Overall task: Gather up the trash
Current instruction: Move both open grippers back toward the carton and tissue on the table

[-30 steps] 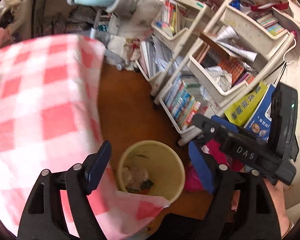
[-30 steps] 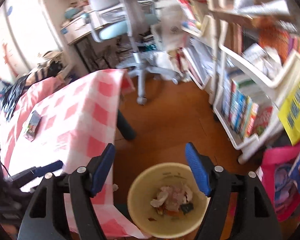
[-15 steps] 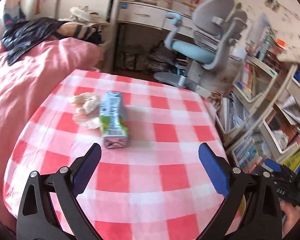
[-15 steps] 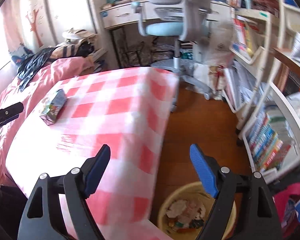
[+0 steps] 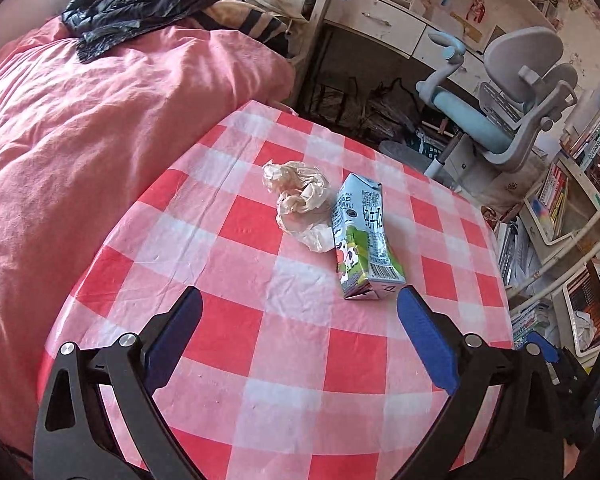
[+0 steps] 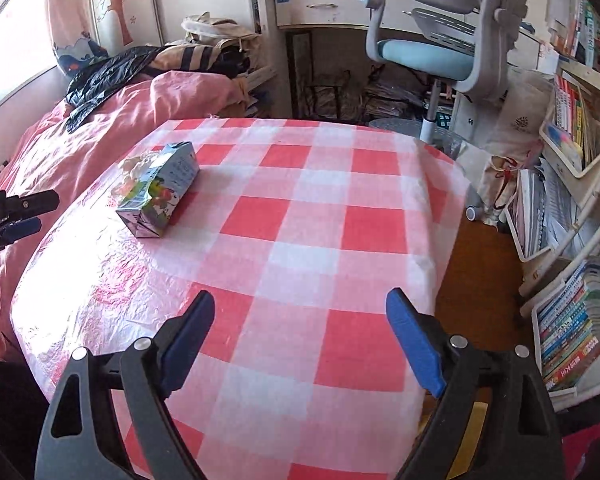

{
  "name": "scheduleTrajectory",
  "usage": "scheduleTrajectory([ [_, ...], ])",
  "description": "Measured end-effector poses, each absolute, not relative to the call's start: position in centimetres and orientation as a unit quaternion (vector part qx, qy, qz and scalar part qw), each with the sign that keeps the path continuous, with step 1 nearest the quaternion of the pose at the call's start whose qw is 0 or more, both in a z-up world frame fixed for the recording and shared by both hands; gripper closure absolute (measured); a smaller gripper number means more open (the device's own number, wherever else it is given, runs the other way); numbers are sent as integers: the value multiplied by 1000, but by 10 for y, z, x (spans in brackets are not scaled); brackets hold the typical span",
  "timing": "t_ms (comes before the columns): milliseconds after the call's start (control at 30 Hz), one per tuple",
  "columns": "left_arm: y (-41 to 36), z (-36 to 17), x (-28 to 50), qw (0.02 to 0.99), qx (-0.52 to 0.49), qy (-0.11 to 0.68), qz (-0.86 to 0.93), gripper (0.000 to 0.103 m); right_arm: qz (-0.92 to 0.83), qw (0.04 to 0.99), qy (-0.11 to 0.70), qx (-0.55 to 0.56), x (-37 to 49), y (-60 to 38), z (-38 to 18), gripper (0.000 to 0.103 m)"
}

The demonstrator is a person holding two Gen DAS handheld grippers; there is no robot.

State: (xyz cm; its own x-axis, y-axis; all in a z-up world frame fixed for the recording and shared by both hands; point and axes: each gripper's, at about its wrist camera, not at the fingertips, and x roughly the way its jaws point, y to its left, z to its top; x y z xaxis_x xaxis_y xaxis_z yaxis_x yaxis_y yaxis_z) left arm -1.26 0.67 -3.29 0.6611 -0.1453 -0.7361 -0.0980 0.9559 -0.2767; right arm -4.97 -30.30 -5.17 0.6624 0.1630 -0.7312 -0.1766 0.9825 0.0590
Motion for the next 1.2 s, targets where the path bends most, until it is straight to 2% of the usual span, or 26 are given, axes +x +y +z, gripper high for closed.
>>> scheduleTrajectory([
  [433, 19, -34, 5, 893, -147, 425, -19, 9, 109, 901, 417, -53, -26, -263, -68, 19],
  [1200, 14, -38, 9, 890, -138, 433, -24, 9, 122, 896, 421, -70, -25, -251, -71, 17],
])
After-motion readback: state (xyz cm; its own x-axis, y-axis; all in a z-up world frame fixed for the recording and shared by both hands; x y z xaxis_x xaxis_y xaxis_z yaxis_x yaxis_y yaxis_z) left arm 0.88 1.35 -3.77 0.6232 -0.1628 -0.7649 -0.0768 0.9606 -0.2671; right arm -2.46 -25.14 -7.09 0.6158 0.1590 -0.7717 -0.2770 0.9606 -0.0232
